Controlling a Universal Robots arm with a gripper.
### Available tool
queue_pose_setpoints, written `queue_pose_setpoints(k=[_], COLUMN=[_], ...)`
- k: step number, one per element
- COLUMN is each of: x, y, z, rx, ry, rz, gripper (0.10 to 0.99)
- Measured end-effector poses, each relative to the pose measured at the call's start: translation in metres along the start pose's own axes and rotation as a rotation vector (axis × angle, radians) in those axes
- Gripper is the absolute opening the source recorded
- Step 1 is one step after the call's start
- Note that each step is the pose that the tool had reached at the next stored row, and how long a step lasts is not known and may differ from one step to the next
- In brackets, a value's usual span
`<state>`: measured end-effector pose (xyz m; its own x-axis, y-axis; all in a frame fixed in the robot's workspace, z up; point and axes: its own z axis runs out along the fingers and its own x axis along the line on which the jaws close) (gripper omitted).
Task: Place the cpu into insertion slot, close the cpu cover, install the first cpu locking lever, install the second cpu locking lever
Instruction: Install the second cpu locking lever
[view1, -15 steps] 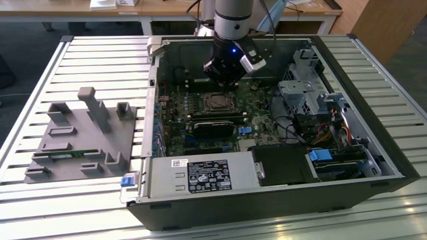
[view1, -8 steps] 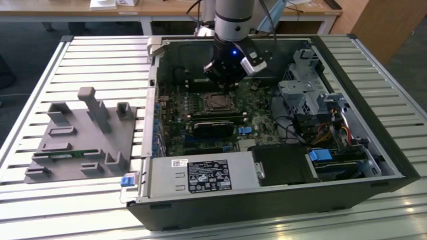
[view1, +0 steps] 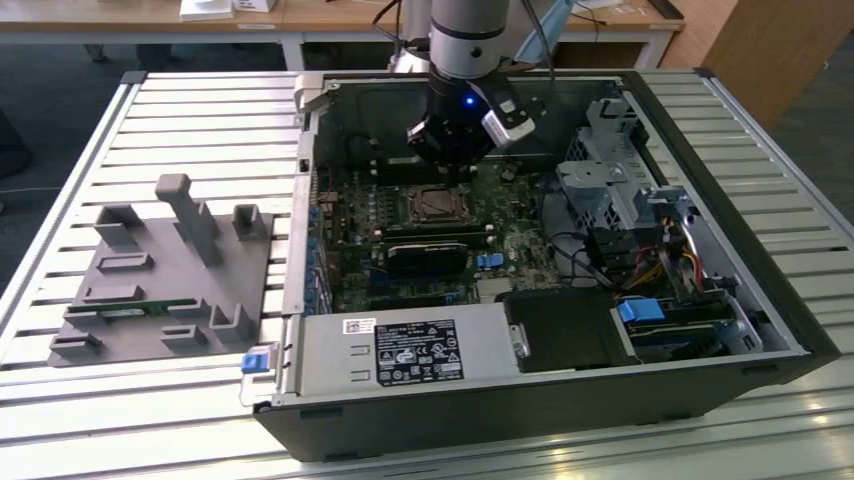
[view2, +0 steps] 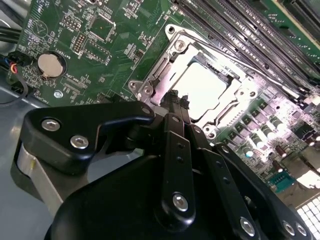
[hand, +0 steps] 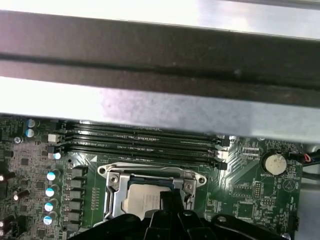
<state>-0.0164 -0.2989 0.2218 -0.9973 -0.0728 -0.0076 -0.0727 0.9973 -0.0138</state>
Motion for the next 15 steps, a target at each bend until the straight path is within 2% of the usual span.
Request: queue_pose_setpoints(k=[15], x=[0.0005], y=[-0.0069], z=[-0.0001], rx=[0.000], ry=[0.0000], rz=[0.000], gripper=[0.106])
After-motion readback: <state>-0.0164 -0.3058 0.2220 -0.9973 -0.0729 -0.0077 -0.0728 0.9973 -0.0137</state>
